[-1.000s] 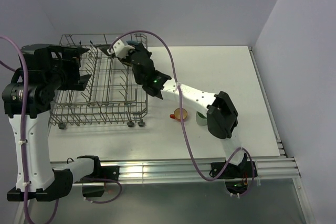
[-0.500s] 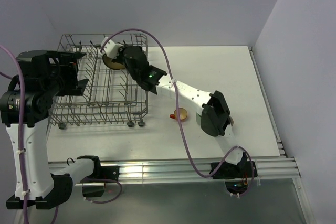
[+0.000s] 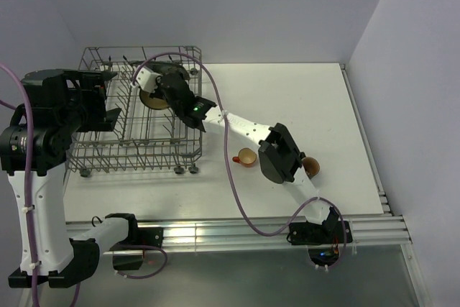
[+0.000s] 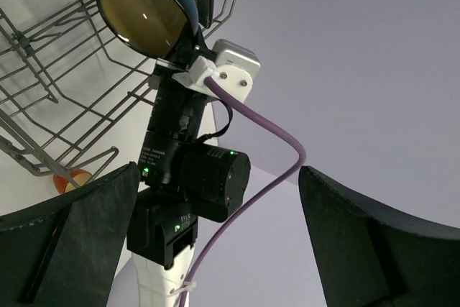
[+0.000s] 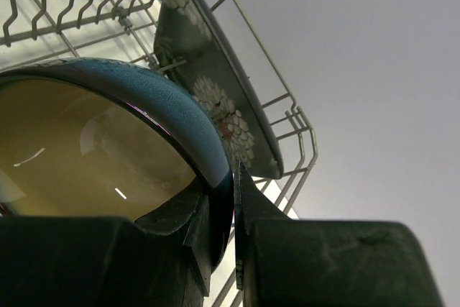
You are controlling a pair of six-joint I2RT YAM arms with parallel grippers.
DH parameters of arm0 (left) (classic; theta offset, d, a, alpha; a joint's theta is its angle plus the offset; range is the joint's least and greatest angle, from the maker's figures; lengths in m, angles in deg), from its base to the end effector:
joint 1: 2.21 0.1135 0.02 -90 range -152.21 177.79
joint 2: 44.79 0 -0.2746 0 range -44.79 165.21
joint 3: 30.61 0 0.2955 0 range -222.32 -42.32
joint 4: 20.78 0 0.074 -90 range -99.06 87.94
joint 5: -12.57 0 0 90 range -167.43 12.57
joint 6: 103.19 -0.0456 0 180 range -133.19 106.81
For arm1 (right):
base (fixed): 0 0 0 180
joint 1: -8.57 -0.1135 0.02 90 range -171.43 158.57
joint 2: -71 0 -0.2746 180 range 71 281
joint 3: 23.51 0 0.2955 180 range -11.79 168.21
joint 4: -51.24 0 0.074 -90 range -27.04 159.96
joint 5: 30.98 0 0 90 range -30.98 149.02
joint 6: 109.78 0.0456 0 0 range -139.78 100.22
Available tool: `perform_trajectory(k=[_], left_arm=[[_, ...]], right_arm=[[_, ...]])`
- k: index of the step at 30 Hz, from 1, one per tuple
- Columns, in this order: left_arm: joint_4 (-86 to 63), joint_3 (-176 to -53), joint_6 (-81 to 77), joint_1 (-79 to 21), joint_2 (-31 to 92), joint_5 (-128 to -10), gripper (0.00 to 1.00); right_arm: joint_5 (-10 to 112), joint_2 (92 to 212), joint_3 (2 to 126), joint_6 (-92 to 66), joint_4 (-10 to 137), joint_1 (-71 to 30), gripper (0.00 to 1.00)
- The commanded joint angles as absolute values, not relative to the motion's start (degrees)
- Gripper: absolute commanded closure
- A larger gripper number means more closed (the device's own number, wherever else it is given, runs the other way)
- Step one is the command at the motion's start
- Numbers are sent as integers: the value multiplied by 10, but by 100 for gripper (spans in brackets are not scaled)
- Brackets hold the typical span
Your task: Load the mixed dishes into the dish rack
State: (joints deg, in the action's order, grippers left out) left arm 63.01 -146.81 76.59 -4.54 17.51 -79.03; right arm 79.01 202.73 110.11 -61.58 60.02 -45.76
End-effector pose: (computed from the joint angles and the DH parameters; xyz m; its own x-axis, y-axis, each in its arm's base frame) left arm 0.1700 -0.0056 0.5358 -0.0184 -0.9997 -0.0172 -0.4979 0.0241 -0.8669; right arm 0.3708 0.4898 0.3142 0.3248 -0.6217 -0.7128 -0.4682 0.5491 -0.6923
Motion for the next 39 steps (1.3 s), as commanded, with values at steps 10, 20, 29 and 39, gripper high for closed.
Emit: perform_trajectory(k=[10, 20, 29, 39], left_arm=[[627, -1462, 765, -44, 164, -800, 1], [622, -1445, 772, -44, 155, -799, 1], [606, -1417, 783, -44, 138, -791, 1], [604, -1415, 791, -44, 137, -788, 1]], right_arm=[[806, 2059, 1180, -635, 470, -450, 100], [825, 2098, 1186, -696, 387, -441, 100], [814, 2108, 1171, -753, 363, -437, 100], [798, 2104, 1147, -776, 369, -437, 100]])
